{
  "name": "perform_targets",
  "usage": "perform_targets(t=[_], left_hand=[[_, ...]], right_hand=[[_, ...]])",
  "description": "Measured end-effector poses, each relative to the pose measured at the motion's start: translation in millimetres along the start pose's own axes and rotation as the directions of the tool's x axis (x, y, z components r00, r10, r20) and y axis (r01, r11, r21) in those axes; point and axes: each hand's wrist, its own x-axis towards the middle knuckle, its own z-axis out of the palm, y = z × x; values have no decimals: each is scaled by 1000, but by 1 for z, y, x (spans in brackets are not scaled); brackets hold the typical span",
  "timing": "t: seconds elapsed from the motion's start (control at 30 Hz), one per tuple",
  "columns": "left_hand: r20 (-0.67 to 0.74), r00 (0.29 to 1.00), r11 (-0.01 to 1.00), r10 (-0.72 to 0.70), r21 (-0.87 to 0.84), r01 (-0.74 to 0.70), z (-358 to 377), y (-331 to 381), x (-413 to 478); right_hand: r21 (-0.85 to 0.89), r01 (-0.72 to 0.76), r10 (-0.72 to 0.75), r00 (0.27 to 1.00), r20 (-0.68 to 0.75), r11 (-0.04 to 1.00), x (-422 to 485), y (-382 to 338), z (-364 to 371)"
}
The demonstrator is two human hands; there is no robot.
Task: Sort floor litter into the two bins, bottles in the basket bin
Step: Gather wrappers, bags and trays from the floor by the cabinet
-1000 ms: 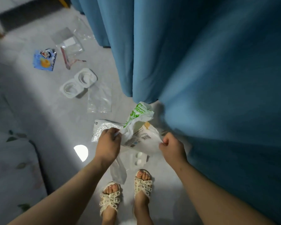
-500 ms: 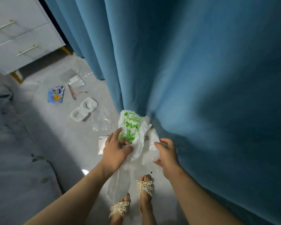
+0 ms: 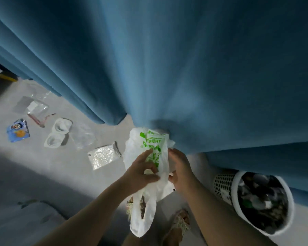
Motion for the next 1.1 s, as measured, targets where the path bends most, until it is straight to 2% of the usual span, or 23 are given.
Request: perform_targets(t=[0.13, 0.2, 0.3, 0.37, 0.43, 0.5, 0.57, 0.67, 0.8, 0.83, 0.87, 0.93, 0.97, 1.03, 1.1], left_hand=[[87, 996, 999, 4, -40, 0, 44, 19, 8], [140, 990, 1000, 4, -29, 0, 65, 22, 9], [169, 983, 997, -75, -14, 79, 101, 28, 7], [108, 989, 995, -97, 7, 97, 127, 34, 2], [67, 992, 994, -107, 37, 104, 157, 38, 0], [104, 990, 991, -99, 104, 88, 190, 41, -2], [184, 978, 983, -102, 167, 71, 224, 46, -4], [296, 952, 985, -75, 169, 25, 278, 57, -10], [346, 926, 988, -153, 70, 137, 338, 63, -16], [312, 939, 987, -146, 107, 118, 350, 62, -16], [254, 960, 974, -115, 217, 59, 361, 61, -16], [122, 992, 861, -17, 507, -48, 380, 58, -16], [84, 996, 816, 10, 575, -57, 389, 58, -17], [119, 993, 781, -10, 622, -66, 409, 58, -18], [217, 975, 735, -37, 667, -121, 430, 53, -16]], right_hand=[[46, 42, -37, 995, -93, 998, -9, 6, -48], [-15, 74, -76, 990, -117, 997, -12, 10, -68], [-26, 104, -106, 984, -144, 994, -25, 15, -98], [79, 55, -41, 984, -173, 995, -36, 20, -125], [266, 0, 42, 987, -153, 964, -49, 30, -158], [369, -20, 76, 988, -138, 929, -63, 40, -189], [330, -5, 66, 982, -175, 944, -77, 49, -218], [296, 79, 25, 943, -333, 952, -92, 64, -267], [418, 154, 42, 906, -422, 895, -113, 87, -333], [433, 160, 51, 899, -435, 887, -116, 94, -347], [451, 160, 67, 892, -447, 878, -120, 101, -359], [485, 168, 100, 872, -479, 859, -125, 117, -382], [502, 169, 116, 865, -488, 848, -128, 124, -392], [535, 177, 139, 856, -498, 826, -134, 138, -412], [557, 186, 162, 841, -516, 810, -138, 152, -428]])
